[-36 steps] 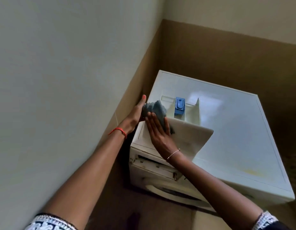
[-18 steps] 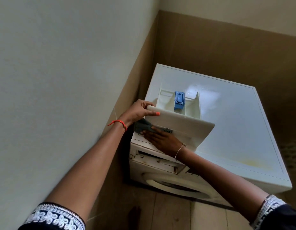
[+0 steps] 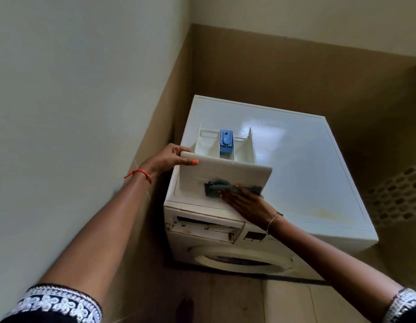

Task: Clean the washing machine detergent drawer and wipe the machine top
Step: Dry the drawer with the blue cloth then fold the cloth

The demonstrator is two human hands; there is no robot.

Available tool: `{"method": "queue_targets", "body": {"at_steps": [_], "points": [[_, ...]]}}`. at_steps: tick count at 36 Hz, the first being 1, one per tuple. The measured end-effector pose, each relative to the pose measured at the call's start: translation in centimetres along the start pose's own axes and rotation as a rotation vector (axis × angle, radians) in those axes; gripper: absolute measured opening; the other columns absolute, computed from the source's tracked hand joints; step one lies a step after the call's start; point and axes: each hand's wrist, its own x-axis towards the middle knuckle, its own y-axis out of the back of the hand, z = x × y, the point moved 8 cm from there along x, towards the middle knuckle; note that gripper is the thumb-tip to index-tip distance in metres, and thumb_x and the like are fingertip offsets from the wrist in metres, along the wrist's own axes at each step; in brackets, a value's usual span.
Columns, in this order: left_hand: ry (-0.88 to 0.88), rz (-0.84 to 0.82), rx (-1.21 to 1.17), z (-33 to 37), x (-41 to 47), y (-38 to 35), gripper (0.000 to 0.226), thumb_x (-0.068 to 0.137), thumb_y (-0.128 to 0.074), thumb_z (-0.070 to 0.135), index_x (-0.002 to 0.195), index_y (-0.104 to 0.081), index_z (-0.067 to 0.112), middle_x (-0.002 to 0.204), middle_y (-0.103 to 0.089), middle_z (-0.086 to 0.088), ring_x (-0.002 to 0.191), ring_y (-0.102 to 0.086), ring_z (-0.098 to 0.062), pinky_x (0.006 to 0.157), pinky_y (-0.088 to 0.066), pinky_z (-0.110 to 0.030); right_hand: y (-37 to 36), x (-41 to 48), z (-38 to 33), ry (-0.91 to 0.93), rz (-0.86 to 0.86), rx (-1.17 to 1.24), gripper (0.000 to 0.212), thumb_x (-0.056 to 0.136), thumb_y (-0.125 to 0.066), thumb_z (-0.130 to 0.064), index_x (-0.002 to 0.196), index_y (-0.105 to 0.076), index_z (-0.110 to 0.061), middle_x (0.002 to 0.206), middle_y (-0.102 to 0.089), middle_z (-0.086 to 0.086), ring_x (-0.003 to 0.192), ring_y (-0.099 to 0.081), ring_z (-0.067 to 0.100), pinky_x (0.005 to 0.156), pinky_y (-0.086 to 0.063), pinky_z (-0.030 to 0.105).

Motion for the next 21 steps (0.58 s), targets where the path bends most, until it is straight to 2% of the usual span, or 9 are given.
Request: {"method": "queue_targets", "body": {"at_steps": [2,6,7,11,14,16,19,21], "points": [[0.002,0.008,0.005,-0.1,0.1,0.1,0.028,0.082,-0.066,0.006,0.108,-0.063,-0.002,0.091,-0.063,-0.001,0.088,-0.058,-0.010,0.070,-0.051,-0.008,-0.8,-1.2,-0.4,-0.002,-0.052,-0.079,0.064,0.083,-0.024,0.000,0.143,-0.016,-0.017,0.151,-0.008,-0.002,0.140,-0.010,0.018,0.112,0.009,0.057],[0.000,0.016,0.011,-0.2,0.0,0.1,0.028,0.081,-0.067,0.006,0.108,-0.064,-0.002,0.094,-0.065,-0.005,0.091,-0.060,-0.014,0.074,-0.051,-0.013,-1.6,-3.6,-0.1,-0.053,-0.048,-0.148,0.066,0.086,-0.026,-0.004,0.146,0.001,0.000,0.153,-0.004,0.004,0.141,-0.001,0.024,0.110,0.012,0.062],[0.000,0.018,0.011,-0.1,0.0,0.1,0.028,0.081,-0.067,0.005,0.108,-0.064,-0.002,0.093,-0.065,-0.004,0.088,-0.060,-0.012,0.072,-0.051,-0.011,-1.5,-4.1,0.1,-0.054,-0.027,-0.154,0.067,0.085,-0.027,-0.003,0.146,0.002,0.001,0.153,-0.005,0.004,0.141,-0.002,0.024,0.110,0.011,0.062],[0.007,0.017,0.017,-0.1,-0.1,0.0,0.021,0.081,-0.067,0.005,0.102,-0.066,0.004,0.091,-0.067,-0.001,0.087,-0.060,-0.009,0.072,-0.050,-0.012,-1.5,-5.4,1.2,0.003,0.026,-0.118,0.065,0.082,-0.035,0.002,0.143,-0.022,-0.015,0.152,-0.013,-0.003,0.141,-0.009,0.019,0.112,0.006,0.057],[0.007,0.012,-0.004,0.0,-0.2,0.0,0.013,0.080,-0.068,0.004,0.089,-0.069,0.014,0.075,-0.071,0.011,0.077,-0.063,-0.001,0.067,-0.049,-0.007,-2.2,-6.8,2.8,-0.039,0.068,-0.110,0.075,0.082,-0.046,0.000,0.148,-0.012,-0.009,0.155,-0.004,0.009,0.144,0.005,0.029,0.114,0.008,0.056],[0.011,0.016,-0.009,0.1,-0.3,0.0,0.014,0.080,-0.069,0.004,0.091,-0.069,0.012,0.071,-0.071,0.014,0.075,-0.064,0.000,0.066,-0.049,-0.006,-2.2,-7.9,4.4,-0.096,0.103,-0.105,0.077,0.084,-0.044,0.006,0.148,-0.005,-0.009,0.156,0.006,0.016,0.143,0.009,0.032,0.115,0.007,0.055],[0.020,0.021,-0.015,0.1,-0.5,-0.1,0.018,0.080,-0.069,0.005,0.097,-0.067,0.010,0.070,-0.070,0.015,0.080,-0.062,-0.002,0.066,-0.049,-0.006,-1.3,-8.7,7.1,-0.206,0.170,-0.006,0.070,0.087,-0.041,0.013,0.148,-0.016,-0.009,0.156,0.001,0.016,0.144,0.000,0.028,0.117,0.002,0.051],[0.026,0.021,-0.008,0.1,-0.6,-0.1,0.020,0.080,-0.068,0.006,0.100,-0.067,0.009,0.076,-0.070,0.012,0.082,-0.060,-0.004,0.068,-0.050,-0.008,-0.3,-7.9,8.0,-0.256,0.218,0.072,0.066,0.088,-0.041,0.012,0.147,-0.021,-0.011,0.157,-0.002,0.014,0.145,-0.003,0.026,0.118,-0.002,0.048]]}}
